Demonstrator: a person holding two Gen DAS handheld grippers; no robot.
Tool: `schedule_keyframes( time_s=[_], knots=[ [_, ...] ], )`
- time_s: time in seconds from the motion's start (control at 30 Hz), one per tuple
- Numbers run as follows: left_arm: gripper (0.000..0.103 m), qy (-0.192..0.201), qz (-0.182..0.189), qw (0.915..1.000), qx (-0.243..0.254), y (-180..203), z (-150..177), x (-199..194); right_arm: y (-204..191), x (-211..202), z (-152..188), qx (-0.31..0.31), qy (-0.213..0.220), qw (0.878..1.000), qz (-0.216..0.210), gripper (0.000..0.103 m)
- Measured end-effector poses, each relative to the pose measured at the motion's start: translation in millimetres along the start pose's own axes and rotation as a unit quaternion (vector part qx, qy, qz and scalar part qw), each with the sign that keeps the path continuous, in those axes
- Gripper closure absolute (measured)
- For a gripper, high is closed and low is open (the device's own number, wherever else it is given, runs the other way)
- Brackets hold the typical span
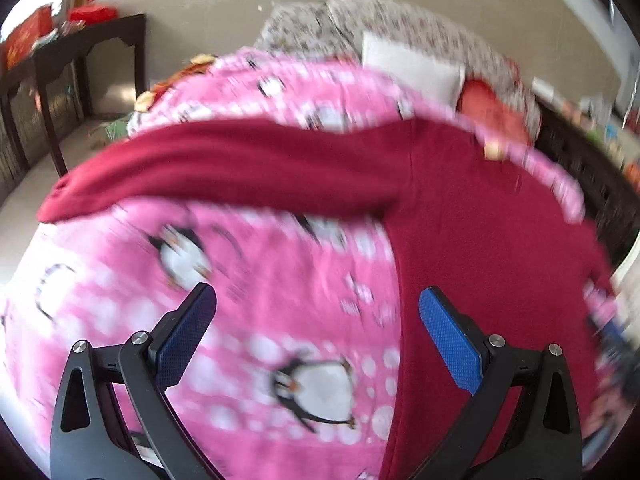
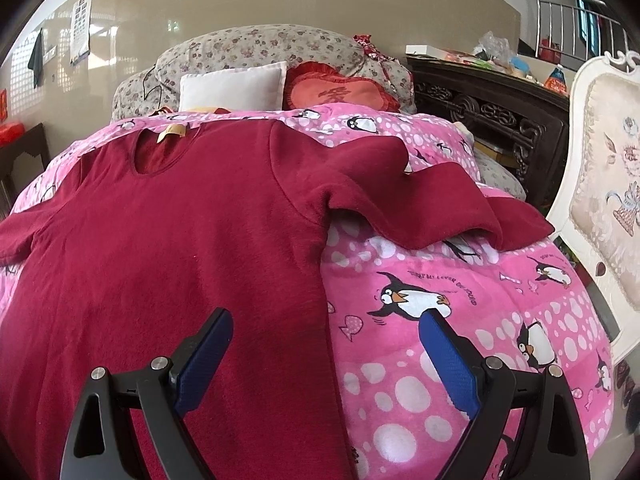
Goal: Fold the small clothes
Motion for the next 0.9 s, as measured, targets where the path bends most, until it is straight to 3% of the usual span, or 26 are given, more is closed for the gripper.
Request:
schedule_keyframes(
  time_s=[0.07, 0.2, 0.3, 0.43, 0.5, 0.57, 0.7, 0.77, 0.9],
  knots=[
    [0.001, -0.003, 0.03, 0.999, -0.033, -32, -17, -19, -1, -1, 0, -0.003, 0.001, 1.0, 0.001, 0.01],
    [0.001, -0.021, 0.019, 0.9961, -0.083, -104, -34, -31, -2, -2, 1, -0.005, 0.005, 1.0, 0.001, 0.01],
    [0.001, -0.043, 0.056, 0.9857, -0.153, -168, -35, -24, -2, -3, 1, -0.005, 0.007, 1.0, -0.002, 0.01],
    [0.005, -0.017, 0.174, 0.9484, -0.264, -242, -35, -15, -2, -3, 2, -0.005, 0.007, 1.0, -0.007, 0.01],
    [0.006, 0.003, 0.223, 0.9277, -0.3, -261, -35, -10, -3, -3, 2, -0.006, 0.007, 1.0, -0.007, 0.01],
    [0.009, 0.001, 0.242, 0.9185, -0.312, -265, -36, -1, -3, -2, 2, -0.008, 0.005, 1.0, -0.007, 0.01],
    [0.009, 0.003, 0.235, 0.9216, -0.309, -262, -44, 12, -6, -1, 1, -0.015, 0.0, 1.0, -0.002, 0.01],
    [0.009, 0.013, 0.232, 0.9193, -0.317, -267, -49, 13, -8, -1, 1, -0.019, -0.001, 1.0, 0.0, 0.01],
    [0.033, 0.026, 0.222, 0.9089, -0.352, -279, -61, 18, -10, 1, 1, -0.025, -0.002, 1.0, 0.005, 0.01]
  ],
)
Point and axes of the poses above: each gripper's, at about its wrist camera, not at the fingertips, and x roughly the way its jaws point, y to its right, z to its underside, the point moved 6 cm from there along x, roughly the way its jaws point, and after that the axes turned 11 degrees about -y, right-handed, at the moved point
